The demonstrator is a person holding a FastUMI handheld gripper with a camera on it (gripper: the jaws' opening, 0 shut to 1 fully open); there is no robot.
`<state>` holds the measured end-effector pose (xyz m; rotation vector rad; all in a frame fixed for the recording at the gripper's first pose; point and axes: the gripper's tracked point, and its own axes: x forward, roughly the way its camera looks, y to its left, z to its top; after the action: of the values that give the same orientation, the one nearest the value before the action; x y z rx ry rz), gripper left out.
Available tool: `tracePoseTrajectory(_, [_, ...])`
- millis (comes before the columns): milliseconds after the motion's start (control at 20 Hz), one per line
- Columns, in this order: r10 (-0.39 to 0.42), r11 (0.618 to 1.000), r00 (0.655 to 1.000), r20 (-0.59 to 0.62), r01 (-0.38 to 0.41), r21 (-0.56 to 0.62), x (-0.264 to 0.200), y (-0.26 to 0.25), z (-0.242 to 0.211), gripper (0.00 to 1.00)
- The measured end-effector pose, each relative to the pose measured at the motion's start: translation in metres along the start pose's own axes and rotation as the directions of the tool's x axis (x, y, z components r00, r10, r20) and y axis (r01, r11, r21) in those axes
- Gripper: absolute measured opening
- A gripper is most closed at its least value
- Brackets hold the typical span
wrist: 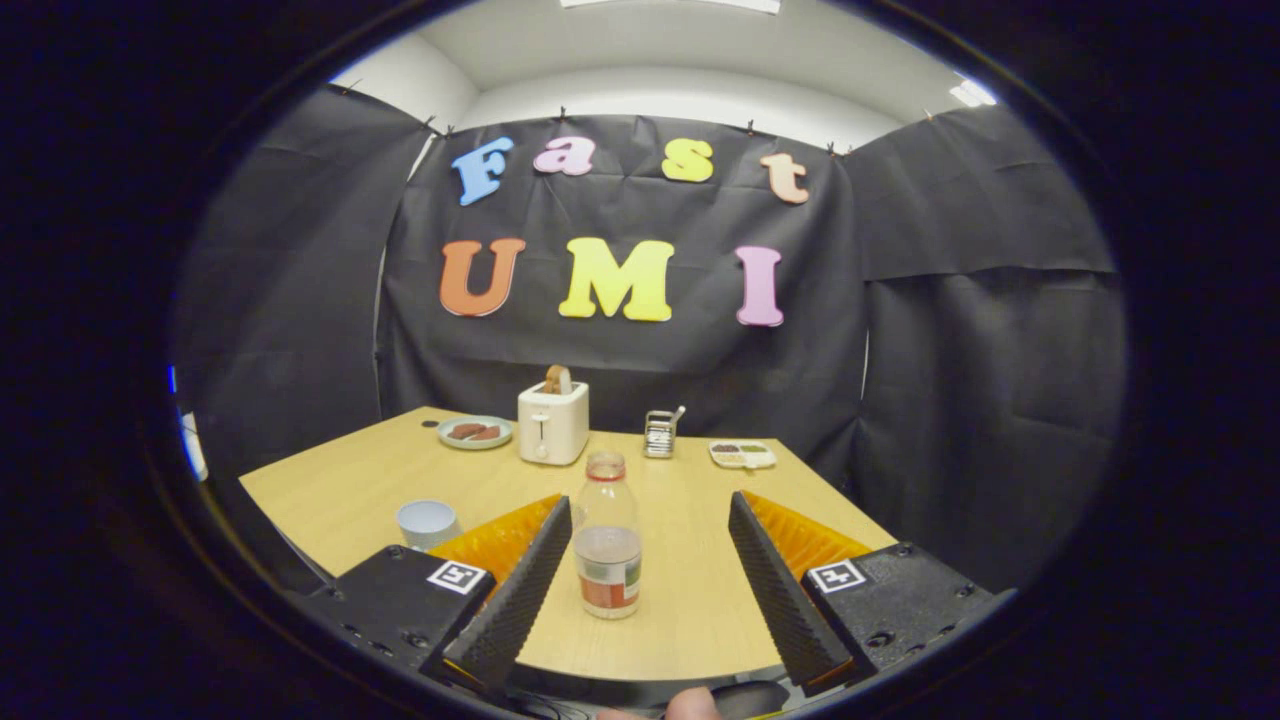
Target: Take the bottle from table, then pour the juice into the cup, finally place the bottle on the coaster
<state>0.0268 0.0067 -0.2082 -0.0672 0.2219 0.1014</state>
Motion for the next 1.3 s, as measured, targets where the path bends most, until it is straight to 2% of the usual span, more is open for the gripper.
tracePoseTrajectory(550, [0.05,0.998,0.99,-0.132,-0.045,0.047,0.059,0.015,-0.089,1.0])
tracePoseTrajectory(1100, [0.087,0.987,0.983,-0.16,-0.064,0.146,0.108,0.033,-0.1,1.0])
tracePoseTrajectory(1300, [0.064,0.988,0.983,-0.17,-0.038,0.149,0.114,0.031,-0.099,0.96])
